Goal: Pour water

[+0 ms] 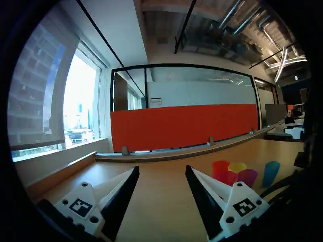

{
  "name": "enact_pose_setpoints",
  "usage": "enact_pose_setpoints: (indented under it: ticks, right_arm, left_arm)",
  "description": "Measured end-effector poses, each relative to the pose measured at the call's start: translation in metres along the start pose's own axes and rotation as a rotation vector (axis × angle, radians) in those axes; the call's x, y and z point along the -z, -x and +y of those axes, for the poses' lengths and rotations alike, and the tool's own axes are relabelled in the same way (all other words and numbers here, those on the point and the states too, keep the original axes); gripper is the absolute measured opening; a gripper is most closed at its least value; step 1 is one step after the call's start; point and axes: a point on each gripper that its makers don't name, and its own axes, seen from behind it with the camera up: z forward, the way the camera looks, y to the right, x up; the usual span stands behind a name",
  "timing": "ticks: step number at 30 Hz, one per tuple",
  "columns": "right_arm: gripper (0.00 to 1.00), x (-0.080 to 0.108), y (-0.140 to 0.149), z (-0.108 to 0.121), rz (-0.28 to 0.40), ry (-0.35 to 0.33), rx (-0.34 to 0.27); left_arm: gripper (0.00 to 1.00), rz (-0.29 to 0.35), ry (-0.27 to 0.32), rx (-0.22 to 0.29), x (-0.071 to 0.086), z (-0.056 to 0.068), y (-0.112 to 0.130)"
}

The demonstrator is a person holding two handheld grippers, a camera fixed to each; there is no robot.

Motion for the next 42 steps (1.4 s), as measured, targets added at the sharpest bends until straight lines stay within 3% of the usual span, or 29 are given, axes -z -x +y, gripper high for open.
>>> enact_pose_setpoints:
  ticks: [11, 17, 26, 35, 42]
  right_arm:
    - [0.94, 0.003, -0.001, -0.004, -0.029, 0.011, 0.072]
    - [0.96, 0.001, -0.004, -0.006, -0.042, 0.018, 0.039]
    - [0.96, -0.002, -0.015, -0.008, -0.032, 0.027, -0.01]
    - [0.96, 0.0, -0.012, -0.002, -0.043, 0.042, -0.006]
    - [0.97, 0.001, -0.011, -0.005, -0.048, 0.034, 0.0]
  left_arm:
    - [0.84, 0.016, -0.048, 0.007, -0.011, -0.003, 0.008]
    - [0.84, 0.015, -0.058, 0.015, -0.017, -0.002, 0.017]
    - [0.84, 0.02, -0.073, 0.032, -0.013, 0.002, 0.025]
    - [0.84, 0.012, -0.064, 0.036, -0.011, 0.012, 0.034]
    - [0.84, -0.004, -0.076, 0.04, -0.009, 0.01, 0.045]
